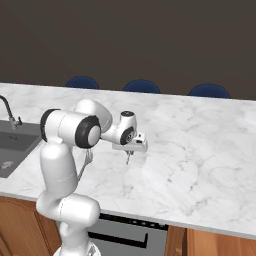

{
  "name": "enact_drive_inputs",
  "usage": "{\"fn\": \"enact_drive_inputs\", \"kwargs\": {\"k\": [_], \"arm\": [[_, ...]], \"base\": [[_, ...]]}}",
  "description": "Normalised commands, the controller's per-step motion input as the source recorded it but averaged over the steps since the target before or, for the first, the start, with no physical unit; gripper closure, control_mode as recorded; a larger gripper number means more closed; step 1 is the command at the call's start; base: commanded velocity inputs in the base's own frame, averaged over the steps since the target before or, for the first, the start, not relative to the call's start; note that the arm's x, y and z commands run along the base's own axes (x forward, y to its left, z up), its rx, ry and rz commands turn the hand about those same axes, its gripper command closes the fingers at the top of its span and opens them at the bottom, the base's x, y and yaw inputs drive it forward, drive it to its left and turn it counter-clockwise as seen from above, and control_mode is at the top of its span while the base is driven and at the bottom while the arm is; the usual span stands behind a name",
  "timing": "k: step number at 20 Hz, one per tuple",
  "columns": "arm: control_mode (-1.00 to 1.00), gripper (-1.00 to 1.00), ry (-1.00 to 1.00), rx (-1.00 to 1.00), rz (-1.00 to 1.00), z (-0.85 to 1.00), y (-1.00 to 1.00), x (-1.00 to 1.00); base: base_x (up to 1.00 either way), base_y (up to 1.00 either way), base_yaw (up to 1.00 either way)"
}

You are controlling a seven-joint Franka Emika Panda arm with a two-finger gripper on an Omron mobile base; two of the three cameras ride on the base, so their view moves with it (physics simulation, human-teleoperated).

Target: Organize the utensils by type. Pick up the wooden spoons from the counter and place them in the open cabinet. Then pick up the metallic utensils from the counter and place them in the open drawer.

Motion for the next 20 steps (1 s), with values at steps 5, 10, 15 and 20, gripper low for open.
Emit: {"fn": "enact_drive_inputs", "kwargs": {"k": [5,10,15,20], "arm": [[-1.00,1.00,-0.05,0.00,0.02,0.44,0.00,-0.09],[-1.00,1.00,-0.02,0.00,0.00,0.48,0.00,-0.07],[-1.00,1.00,0.00,0.00,0.00,0.44,0.00,-0.20],[-1.00,1.00,-0.07,0.00,-0.01,0.29,0.00,-0.44]], "base": [[0.00,0.00,0.00],[0.00,0.00,0.00],[0.00,0.00,0.00],[0.00,0.00,0.00]]}}
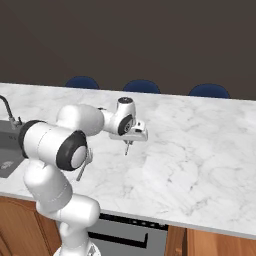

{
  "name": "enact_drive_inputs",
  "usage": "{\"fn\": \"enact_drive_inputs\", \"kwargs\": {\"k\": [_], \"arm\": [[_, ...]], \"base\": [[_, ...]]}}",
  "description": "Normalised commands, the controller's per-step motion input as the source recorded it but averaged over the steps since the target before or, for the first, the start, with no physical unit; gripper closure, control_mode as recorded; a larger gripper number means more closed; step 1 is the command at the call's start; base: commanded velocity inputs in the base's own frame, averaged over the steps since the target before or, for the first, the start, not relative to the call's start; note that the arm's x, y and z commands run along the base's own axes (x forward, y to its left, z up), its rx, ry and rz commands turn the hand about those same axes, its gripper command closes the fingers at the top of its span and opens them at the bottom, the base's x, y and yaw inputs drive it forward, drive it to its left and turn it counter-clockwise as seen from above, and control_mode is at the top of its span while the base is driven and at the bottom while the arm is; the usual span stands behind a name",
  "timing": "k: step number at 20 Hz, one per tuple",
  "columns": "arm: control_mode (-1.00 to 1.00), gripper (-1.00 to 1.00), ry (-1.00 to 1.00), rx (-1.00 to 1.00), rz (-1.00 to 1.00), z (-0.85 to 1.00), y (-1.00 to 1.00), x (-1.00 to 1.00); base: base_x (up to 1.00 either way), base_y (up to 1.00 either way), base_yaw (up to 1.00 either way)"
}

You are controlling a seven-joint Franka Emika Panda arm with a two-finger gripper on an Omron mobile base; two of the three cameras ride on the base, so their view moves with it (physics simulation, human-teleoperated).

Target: Organize the utensils by type. Pick up the wooden spoons from the counter and place them in the open cabinet. Then pick up the metallic utensils from the counter and place them in the open drawer.

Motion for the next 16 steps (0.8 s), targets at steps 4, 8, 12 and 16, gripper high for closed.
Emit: {"fn": "enact_drive_inputs", "kwargs": {"k": [4,8,12,16], "arm": [[-1.00,1.00,-0.11,0.00,0.00,0.43,0.11,-0.69],[-1.00,1.00,-0.13,0.00,0.00,0.62,0.32,-0.72],[-1.00,1.00,-0.11,0.00,0.00,0.72,0.41,-0.65],[-1.00,1.00,-0.09,0.00,0.00,0.72,0.46,-0.53]], "base": [[0.00,0.00,0.00],[0.00,0.00,0.00],[0.00,0.00,0.00],[0.00,0.00,0.00]]}}
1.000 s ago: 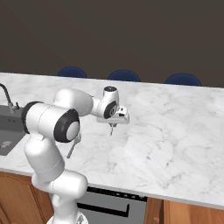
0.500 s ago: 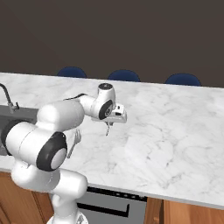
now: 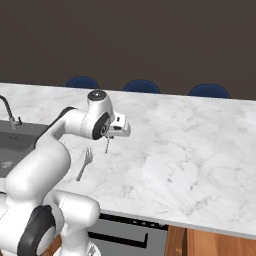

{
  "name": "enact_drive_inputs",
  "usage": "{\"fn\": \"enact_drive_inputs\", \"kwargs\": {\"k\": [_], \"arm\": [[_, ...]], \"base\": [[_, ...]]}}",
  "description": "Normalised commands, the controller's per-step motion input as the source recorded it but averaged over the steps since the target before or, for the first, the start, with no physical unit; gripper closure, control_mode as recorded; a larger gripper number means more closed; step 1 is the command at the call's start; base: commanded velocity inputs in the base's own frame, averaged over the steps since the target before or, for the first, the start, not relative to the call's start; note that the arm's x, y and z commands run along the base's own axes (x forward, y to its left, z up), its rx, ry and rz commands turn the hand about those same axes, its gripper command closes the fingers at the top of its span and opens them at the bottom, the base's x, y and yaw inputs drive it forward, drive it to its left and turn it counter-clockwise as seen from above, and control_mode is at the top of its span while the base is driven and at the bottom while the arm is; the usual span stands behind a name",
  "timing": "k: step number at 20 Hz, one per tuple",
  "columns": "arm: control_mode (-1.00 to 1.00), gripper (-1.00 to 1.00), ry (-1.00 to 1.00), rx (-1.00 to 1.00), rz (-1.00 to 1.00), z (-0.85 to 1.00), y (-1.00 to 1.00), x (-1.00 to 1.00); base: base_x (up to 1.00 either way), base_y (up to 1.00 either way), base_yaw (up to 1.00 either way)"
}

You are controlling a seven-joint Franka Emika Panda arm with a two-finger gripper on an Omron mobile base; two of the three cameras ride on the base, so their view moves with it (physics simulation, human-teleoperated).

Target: Organize the utensils by type. Pick up the wooden spoons from the counter and place them in the open cabinet. Then pick up the metallic utensils from the counter and place them in the open drawer.

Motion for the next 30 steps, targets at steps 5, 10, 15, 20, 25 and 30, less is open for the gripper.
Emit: {"fn": "enact_drive_inputs", "kwargs": {"k": [5,10,15,20,25,30], "arm": [[-1.00,1.00,-0.05,0.00,0.00,0.66,0.45,-0.45],[-1.00,1.00,-0.05,0.00,0.00,0.48,0.39,-0.45],[-1.00,1.00,-0.05,0.00,0.00,0.37,0.01,-0.58],[-1.00,1.00,-0.05,0.00,0.00,0.36,0.00,-0.53],[-1.00,1.00,0.00,0.00,0.00,0.16,0.02,-0.07],[-1.00,1.00,-0.02,0.00,0.00,0.00,0.01,-0.01]], "base": [[0.00,0.00,0.00],[0.00,0.00,0.00],[0.00,0.00,0.00],[0.00,0.00,0.00],[0.00,0.00,0.00],[0.00,0.00,0.00]]}}
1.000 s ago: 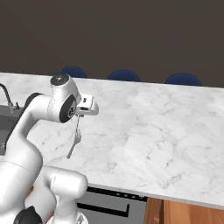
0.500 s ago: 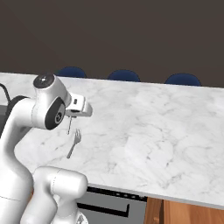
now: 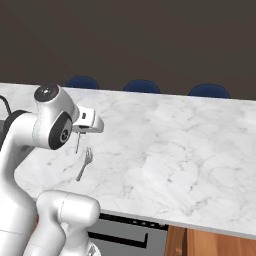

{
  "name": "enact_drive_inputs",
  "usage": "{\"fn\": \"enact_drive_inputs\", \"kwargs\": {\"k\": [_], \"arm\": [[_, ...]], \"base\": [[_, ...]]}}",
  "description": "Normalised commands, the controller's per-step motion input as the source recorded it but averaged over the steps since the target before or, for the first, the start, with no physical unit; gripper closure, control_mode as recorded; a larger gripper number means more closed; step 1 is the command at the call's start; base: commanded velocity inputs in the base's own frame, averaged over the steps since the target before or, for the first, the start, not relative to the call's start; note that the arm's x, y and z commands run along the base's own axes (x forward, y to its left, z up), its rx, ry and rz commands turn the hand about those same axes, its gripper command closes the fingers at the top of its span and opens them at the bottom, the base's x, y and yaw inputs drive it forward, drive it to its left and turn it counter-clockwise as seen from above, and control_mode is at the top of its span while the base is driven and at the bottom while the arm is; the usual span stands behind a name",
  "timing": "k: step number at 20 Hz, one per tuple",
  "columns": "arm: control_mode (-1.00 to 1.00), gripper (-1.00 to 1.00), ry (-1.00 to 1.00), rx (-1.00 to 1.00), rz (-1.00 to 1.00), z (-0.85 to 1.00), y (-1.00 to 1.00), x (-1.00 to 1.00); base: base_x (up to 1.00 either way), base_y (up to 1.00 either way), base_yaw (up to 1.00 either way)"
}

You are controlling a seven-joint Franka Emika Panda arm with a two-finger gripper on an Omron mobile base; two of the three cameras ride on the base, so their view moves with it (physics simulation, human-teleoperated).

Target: Organize the utensils by type. Pick up the wooden spoons from the counter and place them in the open cabinet. Then pick up the metallic utensils from the counter and place them in the open drawer.

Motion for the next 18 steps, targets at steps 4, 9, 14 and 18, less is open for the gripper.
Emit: {"fn": "enact_drive_inputs", "kwargs": {"k": [4,9,14,18], "arm": [[-1.00,1.00,0.00,0.00,0.00,0.00,0.00,-0.04],[-1.00,1.00,0.00,0.00,0.00,0.00,0.00,-0.15],[1.00,1.00,0.00,0.00,0.00,0.00,0.00,-0.05],[1.00,1.00,0.00,0.00,0.00,0.00,0.00,0.00]], "base": [[0.00,0.00,0.00],[0.00,0.00,0.00],[-0.30,0.00,-0.01],[-0.54,0.00,-0.06]]}}
